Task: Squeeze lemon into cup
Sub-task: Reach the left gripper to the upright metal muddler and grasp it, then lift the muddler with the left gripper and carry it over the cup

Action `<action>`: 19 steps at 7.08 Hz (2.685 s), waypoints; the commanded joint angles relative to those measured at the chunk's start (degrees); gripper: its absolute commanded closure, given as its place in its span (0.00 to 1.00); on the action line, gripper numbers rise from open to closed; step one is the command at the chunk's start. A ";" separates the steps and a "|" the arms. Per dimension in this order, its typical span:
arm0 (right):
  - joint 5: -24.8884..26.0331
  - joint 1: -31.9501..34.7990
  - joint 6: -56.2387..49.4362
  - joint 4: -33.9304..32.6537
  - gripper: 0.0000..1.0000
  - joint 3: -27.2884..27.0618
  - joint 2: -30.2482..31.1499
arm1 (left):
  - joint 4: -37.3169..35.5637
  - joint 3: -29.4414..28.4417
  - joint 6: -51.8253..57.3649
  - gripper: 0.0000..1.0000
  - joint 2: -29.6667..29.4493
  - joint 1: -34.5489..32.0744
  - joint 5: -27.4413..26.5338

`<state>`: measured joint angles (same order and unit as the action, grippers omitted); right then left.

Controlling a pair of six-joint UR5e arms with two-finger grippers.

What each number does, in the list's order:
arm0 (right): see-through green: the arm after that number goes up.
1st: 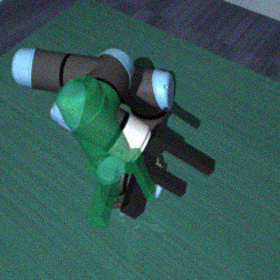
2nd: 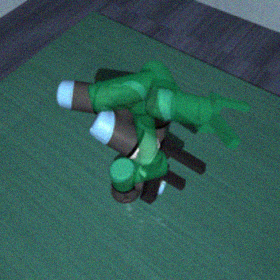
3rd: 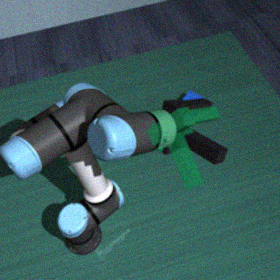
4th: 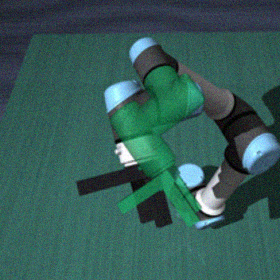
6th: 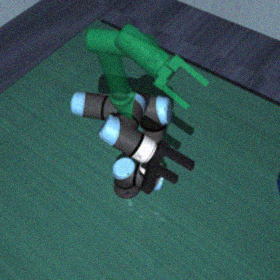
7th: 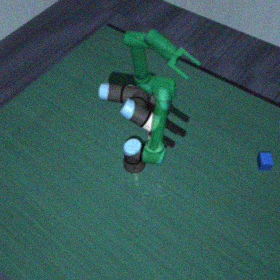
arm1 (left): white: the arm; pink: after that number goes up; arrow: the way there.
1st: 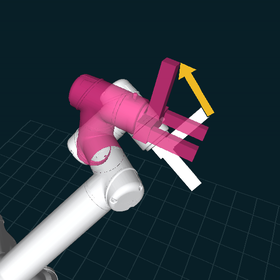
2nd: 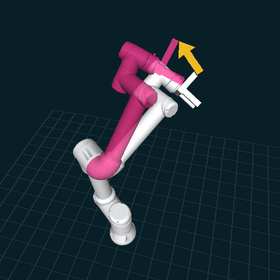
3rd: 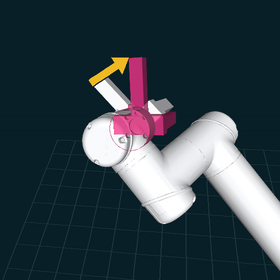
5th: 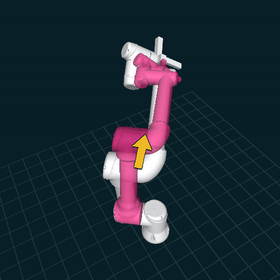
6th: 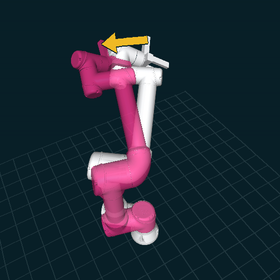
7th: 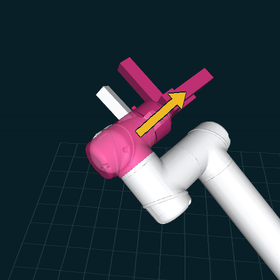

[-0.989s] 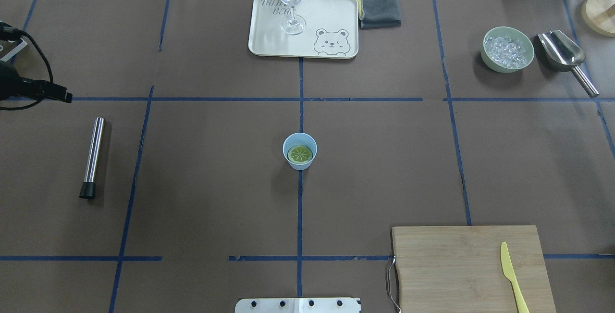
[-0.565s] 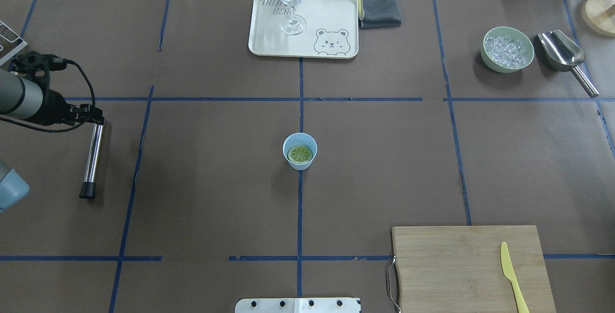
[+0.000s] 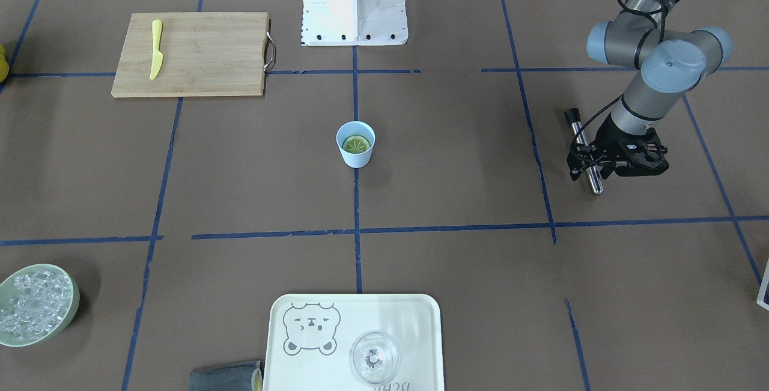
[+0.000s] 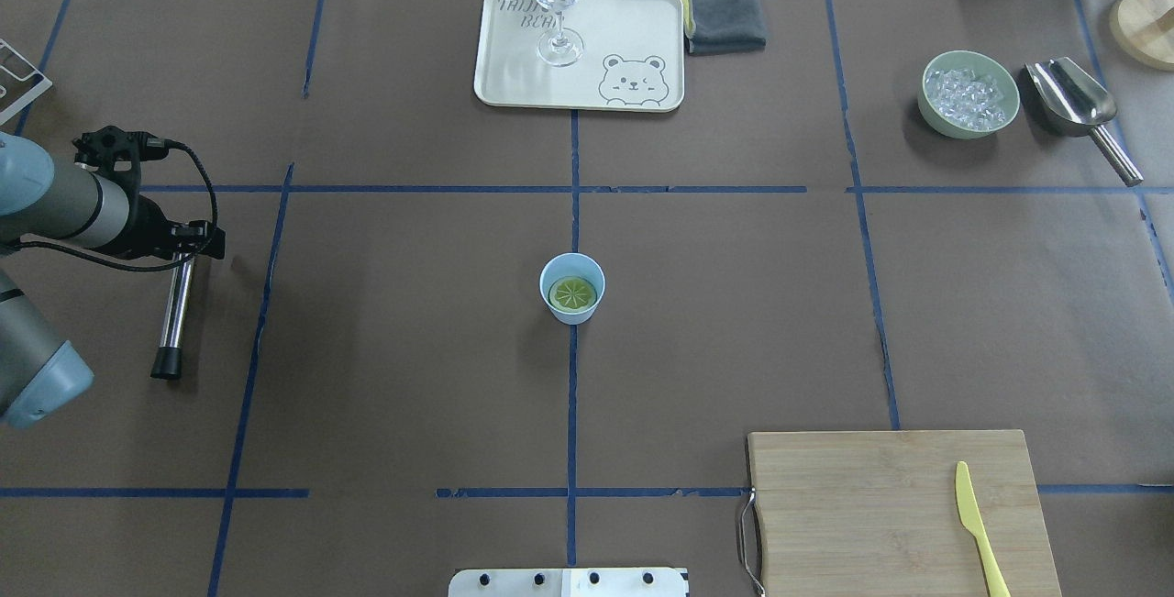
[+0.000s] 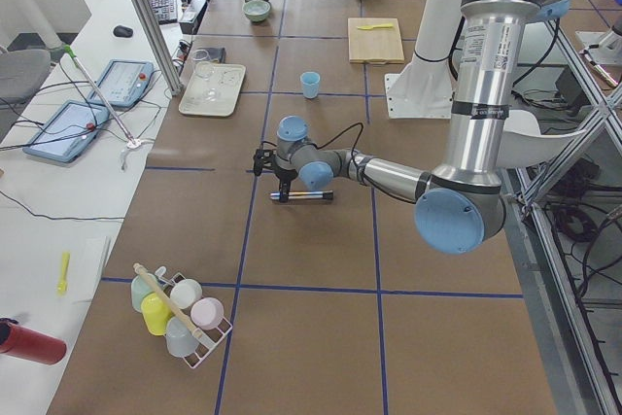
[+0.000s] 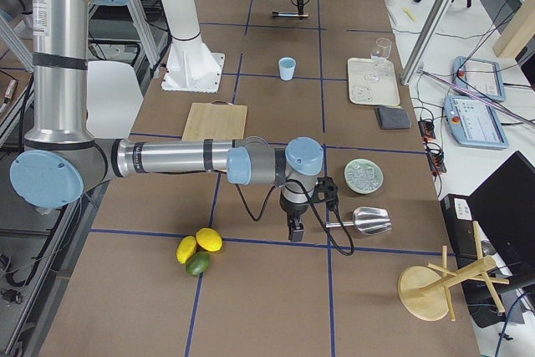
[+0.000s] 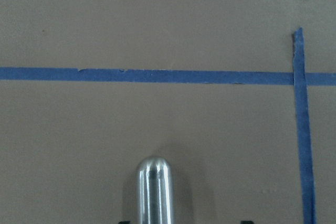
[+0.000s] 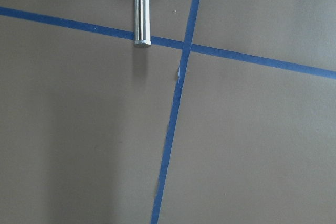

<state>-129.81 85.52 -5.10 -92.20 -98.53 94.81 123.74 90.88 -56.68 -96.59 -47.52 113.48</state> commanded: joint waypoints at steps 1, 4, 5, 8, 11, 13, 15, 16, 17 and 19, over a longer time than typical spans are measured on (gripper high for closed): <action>0.00 0.17 -0.08 0.00 0.00 -0.09 0.12 | 0.10 -0.88 0.35 0.34 -0.27 0.06 -0.28; 0.00 0.44 -0.08 0.00 0.00 -0.26 0.03 | 0.01 -0.18 0.61 1.00 -0.01 -0.03 -0.19; 0.09 0.44 0.00 0.00 0.00 -0.18 0.03 | -0.08 0.09 1.13 1.00 -0.09 0.06 -0.19; 0.17 0.44 0.00 0.00 0.00 -0.26 0.03 | 0.44 4.12 4.99 1.00 -2.27 -0.55 -0.71; 0.35 0.52 0.18 0.00 0.00 0.00 0.20 | 4.54 7.82 6.42 1.00 -16.05 -1.70 -10.46; 0.35 0.96 -0.17 0.00 0.00 0.09 0.82 | 30.02 5.30 3.71 1.00 -15.57 -1.26 -13.55; 0.44 1.40 -0.17 0.00 0.00 0.00 1.69 | 46.87 2.82 3.50 1.00 -16.35 -0.13 -15.82; 0.53 2.19 -0.26 0.00 0.00 0.00 1.79 | 57.21 -0.23 11.52 1.00 -16.79 2.06 -18.53; 0.53 2.72 -0.26 0.00 0.00 0.00 1.96 | 66.01 -4.87 19.69 1.00 -18.97 7.13 -21.34; 0.70 2.90 -0.17 0.09 0.00 0.09 2.66 | 77.75 -11.24 25.92 1.00 -22.50 12.42 -21.98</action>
<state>-129.17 88.24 -5.34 -92.18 -98.48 97.10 194.86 82.67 -33.98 -117.48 -38.76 92.39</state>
